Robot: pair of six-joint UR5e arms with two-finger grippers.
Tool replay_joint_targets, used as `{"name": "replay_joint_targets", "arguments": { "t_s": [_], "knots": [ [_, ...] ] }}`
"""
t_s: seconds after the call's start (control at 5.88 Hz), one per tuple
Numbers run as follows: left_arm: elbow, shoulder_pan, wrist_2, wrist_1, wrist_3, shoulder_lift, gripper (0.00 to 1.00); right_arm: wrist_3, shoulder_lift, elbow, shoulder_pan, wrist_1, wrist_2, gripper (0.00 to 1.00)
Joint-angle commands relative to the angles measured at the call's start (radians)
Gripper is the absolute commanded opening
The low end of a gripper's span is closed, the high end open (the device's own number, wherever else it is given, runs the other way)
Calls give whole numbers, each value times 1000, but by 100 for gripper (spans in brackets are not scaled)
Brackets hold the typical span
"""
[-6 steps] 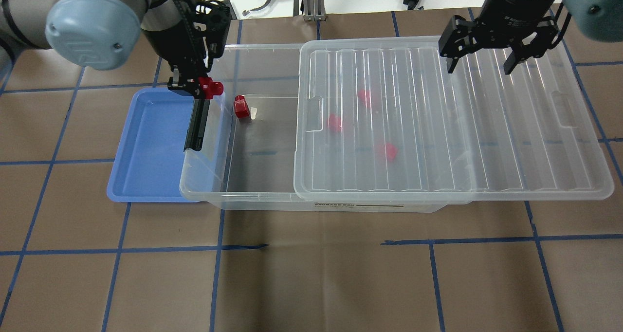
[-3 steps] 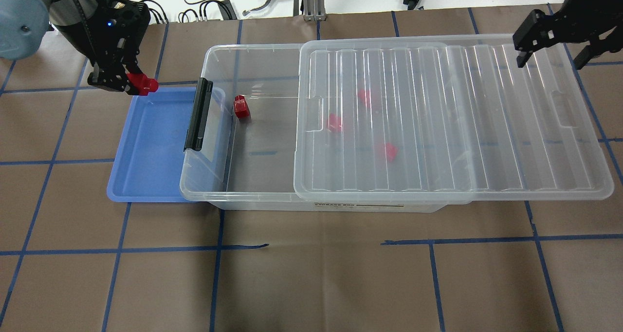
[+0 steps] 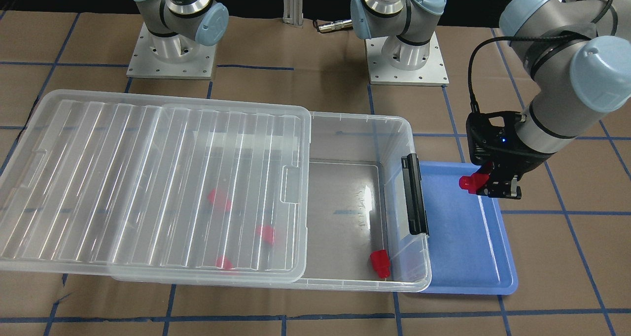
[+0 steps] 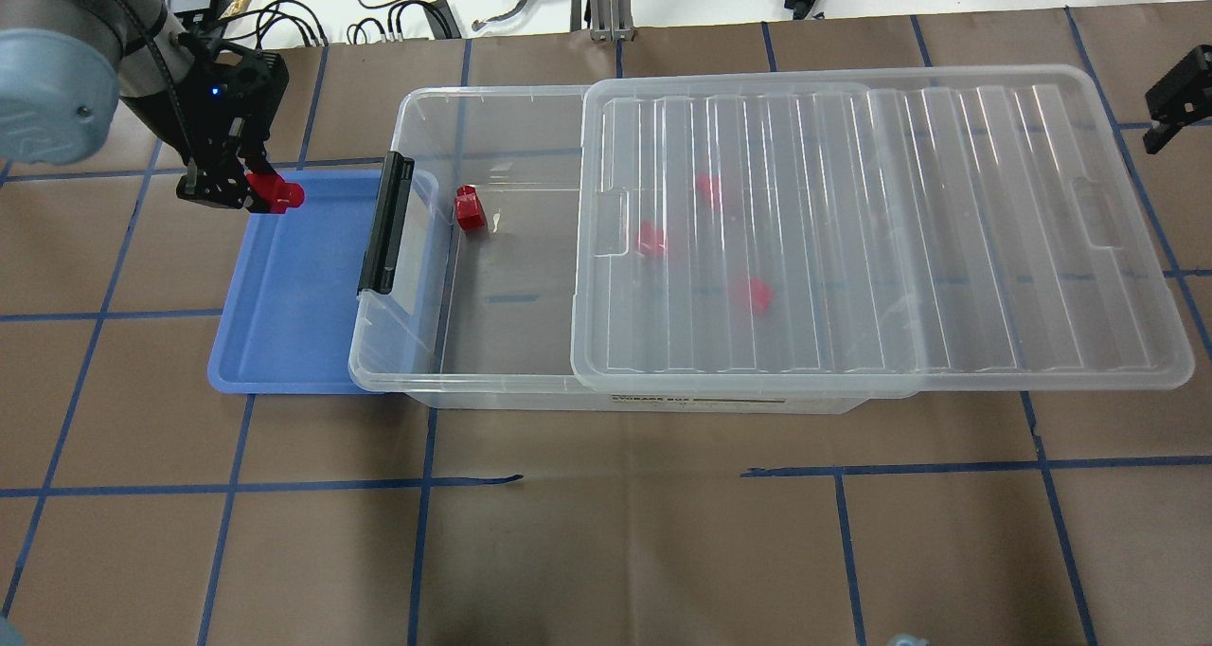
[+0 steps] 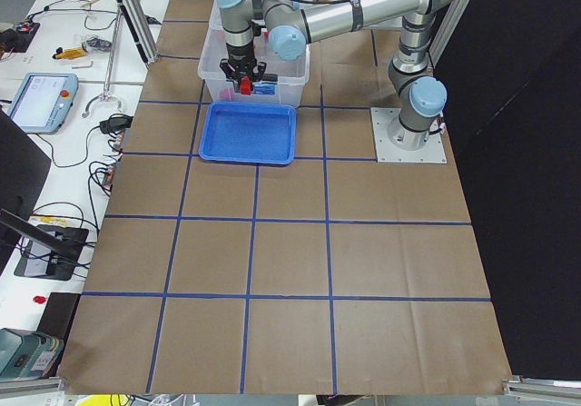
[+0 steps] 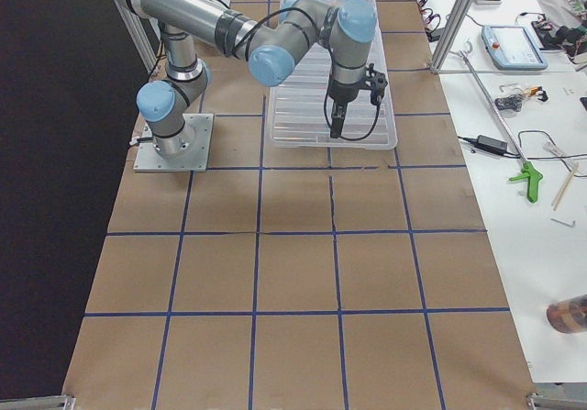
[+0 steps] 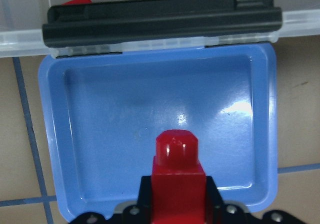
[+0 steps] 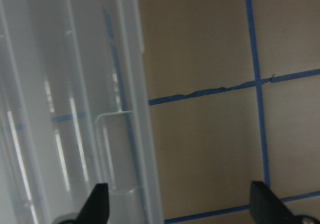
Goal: Place red block in blue tray from box
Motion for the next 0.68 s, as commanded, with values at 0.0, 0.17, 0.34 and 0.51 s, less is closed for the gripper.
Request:
{"name": "replay_joint_targets", "arguments": {
  "t_s": [0.0, 0.17, 0.34, 0.51],
  "knots": [
    [-215, 27, -4, 324, 75, -62, 18, -92, 72, 11, -84, -65, -1, 100],
    [-236, 27, 0, 478, 84, -158, 18, -91, 80, 44, -84, -105, -1, 100],
    [-228, 28, 2, 496, 86, -210, 19, -88, 73, 98, -84, -142, 0, 100],
    [-221, 28, 2, 496, 88, -193, 34, -76, 67, 136, -84, -165, 5, 100]
  ]
}}
